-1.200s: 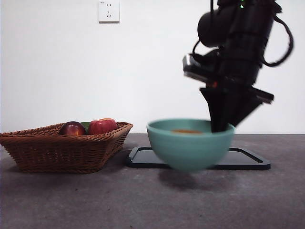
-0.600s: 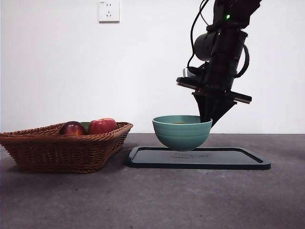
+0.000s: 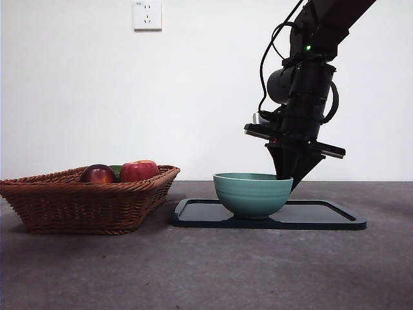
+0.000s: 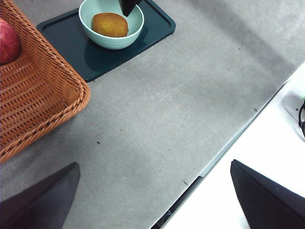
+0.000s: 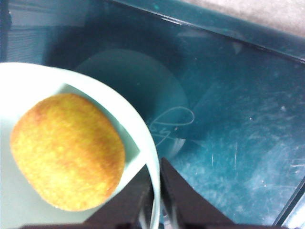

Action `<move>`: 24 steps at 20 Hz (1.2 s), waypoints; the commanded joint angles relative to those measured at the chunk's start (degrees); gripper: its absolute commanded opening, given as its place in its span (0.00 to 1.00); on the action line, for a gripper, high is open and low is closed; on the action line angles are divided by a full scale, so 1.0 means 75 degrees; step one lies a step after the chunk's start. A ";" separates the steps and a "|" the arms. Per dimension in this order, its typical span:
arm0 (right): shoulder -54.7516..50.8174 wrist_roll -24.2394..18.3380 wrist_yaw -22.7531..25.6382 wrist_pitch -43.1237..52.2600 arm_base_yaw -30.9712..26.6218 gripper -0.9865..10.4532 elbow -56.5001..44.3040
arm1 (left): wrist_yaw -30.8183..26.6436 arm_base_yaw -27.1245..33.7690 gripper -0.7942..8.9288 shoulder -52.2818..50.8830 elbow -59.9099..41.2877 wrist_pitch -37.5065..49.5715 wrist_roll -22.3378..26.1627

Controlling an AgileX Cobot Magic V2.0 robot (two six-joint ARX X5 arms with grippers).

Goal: Pick up the wifruite, put it on the bowl, pick up the plate, put it on desk

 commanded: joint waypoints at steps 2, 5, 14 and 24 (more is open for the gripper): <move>0.0187 -0.0085 0.0172 -0.0137 -0.0058 0.26 0.0341 | -0.0012 -0.0038 0.60 0.0029 0.0044 0.0073 -0.0023; 0.0169 -0.0108 0.0516 -0.0659 -0.0219 0.49 0.0935 | -0.0012 -0.0038 0.60 0.0029 0.0044 0.0073 -0.0023; -0.1920 -0.0224 0.1180 -0.1585 -0.0312 0.58 0.1087 | -0.0012 -0.0038 0.60 0.0114 0.0047 0.0507 -0.0023; -0.7446 -0.0221 0.1093 -0.0644 0.0152 0.58 -0.3544 | -0.0012 -0.0038 0.60 0.1932 0.1023 0.1268 -0.0017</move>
